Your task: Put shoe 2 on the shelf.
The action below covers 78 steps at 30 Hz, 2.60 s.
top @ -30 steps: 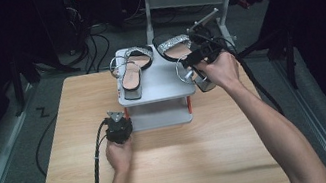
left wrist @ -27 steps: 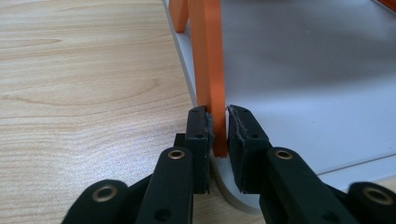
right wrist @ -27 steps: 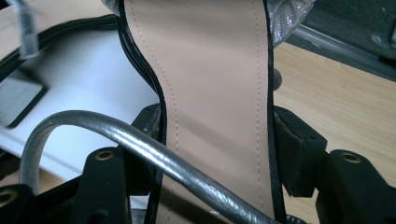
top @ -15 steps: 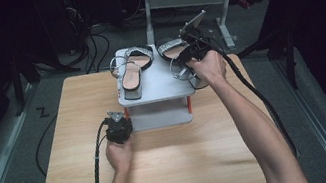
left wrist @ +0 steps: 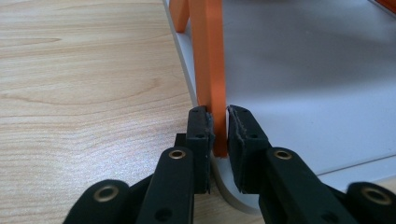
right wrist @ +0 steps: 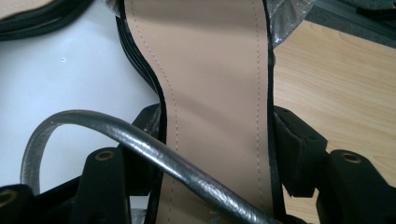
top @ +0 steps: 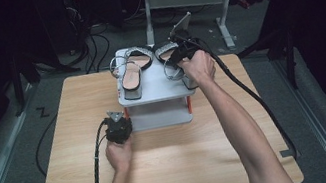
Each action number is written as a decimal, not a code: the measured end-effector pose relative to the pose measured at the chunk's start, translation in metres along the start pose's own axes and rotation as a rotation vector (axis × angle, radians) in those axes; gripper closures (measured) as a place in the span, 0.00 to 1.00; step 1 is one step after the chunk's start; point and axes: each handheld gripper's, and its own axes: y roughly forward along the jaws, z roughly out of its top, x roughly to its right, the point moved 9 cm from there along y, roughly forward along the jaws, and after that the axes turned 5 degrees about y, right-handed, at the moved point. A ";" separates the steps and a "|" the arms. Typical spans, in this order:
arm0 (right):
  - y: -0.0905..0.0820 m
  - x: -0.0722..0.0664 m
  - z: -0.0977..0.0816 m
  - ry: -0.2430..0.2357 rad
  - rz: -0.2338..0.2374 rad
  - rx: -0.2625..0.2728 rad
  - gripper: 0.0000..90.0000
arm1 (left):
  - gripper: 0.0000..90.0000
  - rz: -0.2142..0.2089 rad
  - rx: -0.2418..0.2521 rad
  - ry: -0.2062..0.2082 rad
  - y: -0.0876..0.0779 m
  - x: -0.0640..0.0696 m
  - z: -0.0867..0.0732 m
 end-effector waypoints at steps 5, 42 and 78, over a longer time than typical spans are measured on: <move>0.006 -0.004 0.001 0.009 -0.014 -0.009 0.46 | 0.89 -0.015 0.000 -0.015 0.000 -0.001 0.000; -0.013 -0.028 0.002 -0.009 0.220 0.075 0.22 | 0.87 -0.013 0.001 -0.002 0.000 0.001 0.000; -0.052 0.075 -0.063 -0.056 0.295 0.567 0.56 | 0.54 -0.039 -0.023 0.018 0.001 0.005 -0.002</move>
